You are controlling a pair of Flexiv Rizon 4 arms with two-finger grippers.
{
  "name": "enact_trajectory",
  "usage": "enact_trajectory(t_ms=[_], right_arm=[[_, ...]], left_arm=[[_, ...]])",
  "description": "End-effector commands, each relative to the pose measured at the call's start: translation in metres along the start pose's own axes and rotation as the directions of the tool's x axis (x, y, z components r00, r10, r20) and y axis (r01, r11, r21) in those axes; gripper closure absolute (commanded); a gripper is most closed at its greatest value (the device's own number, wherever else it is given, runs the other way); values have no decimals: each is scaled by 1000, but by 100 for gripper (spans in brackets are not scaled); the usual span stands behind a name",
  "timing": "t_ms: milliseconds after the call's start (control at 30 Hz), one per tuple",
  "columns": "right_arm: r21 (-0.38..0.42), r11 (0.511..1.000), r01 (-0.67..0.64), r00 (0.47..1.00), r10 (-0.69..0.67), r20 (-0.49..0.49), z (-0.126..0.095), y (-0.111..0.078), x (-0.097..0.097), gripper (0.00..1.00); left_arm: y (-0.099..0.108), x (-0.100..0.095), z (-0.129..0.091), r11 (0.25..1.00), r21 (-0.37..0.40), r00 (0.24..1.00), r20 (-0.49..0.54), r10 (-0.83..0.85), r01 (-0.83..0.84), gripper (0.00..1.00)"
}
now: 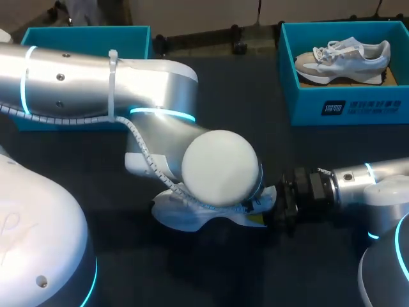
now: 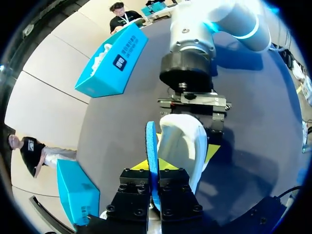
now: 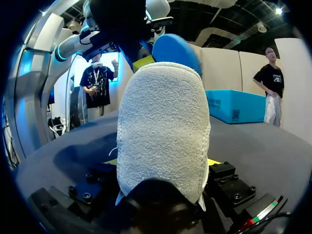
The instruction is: Take the shoe out of the shoebox, open the shoe tongue, remove and reinsert the insole, then place the shoe into the shoebox
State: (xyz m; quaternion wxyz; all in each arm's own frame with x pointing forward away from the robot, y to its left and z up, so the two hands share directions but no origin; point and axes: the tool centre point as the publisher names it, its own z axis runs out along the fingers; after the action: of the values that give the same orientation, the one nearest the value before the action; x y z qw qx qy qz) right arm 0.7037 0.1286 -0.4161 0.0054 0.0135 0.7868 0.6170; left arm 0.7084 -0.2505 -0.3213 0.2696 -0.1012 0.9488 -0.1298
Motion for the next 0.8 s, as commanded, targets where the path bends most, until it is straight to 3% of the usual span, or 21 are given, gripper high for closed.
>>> enact_trajectory(t_ms=[33,333,800], right_arm=[[6,1000,-1,1000,1,-3,1,-1,1,100],[6,1000,-1,1000,1,-3,1,-1,1,100],[6,1000,-1,1000,1,-3,1,-1,1,100]], left_arm=[[-6,1,-4,1000,6,1000,24,-20,20,100],[-23,3,-4,997,37,994,92,-66,63,100],[-69,-8,-22,979,128,988,-17,-155,156,100]])
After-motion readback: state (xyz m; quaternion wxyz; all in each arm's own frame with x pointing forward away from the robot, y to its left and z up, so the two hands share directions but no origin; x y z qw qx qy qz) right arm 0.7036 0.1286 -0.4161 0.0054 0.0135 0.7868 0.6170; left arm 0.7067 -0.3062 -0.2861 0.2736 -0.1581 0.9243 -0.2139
